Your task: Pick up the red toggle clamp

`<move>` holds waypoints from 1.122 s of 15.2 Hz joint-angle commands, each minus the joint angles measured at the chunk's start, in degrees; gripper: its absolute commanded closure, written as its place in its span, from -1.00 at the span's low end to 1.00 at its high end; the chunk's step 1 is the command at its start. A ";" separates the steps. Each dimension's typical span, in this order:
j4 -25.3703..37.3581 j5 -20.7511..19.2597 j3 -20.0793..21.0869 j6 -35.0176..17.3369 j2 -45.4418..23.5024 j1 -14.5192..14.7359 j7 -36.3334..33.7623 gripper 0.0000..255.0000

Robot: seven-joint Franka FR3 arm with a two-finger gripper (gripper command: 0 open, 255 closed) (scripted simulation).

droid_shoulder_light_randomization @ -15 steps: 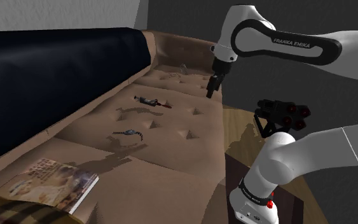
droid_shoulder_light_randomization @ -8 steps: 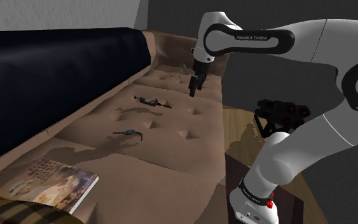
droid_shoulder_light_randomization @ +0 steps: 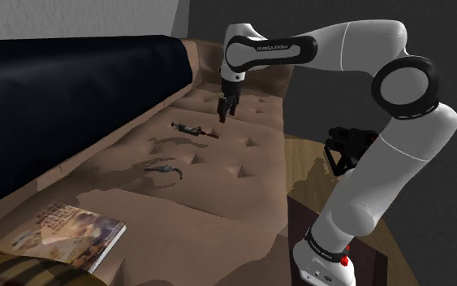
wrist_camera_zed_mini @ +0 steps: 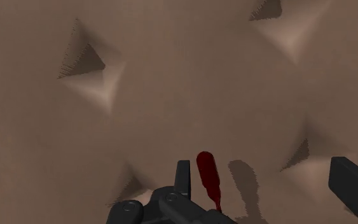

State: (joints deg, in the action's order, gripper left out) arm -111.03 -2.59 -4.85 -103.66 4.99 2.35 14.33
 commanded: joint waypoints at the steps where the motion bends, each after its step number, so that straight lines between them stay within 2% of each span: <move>1: 4.12 0.73 -0.05 -0.02 -4.95 0.10 0.85 -1.00; 7: 19.61 2.89 0.34 2.49 -20.37 -0.01 2.99 -1.00; 12: 36.89 4.31 1.10 7.43 -34.74 -0.44 4.26 -1.00; 13: 38.33 4.39 1.17 7.91 -35.84 -0.48 4.33 -1.00; 17: 35.65 4.41 1.20 4.98 -36.09 -0.45 4.35 -1.00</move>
State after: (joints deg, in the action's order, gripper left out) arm -74.69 1.80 -3.67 -97.86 -31.00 1.87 18.70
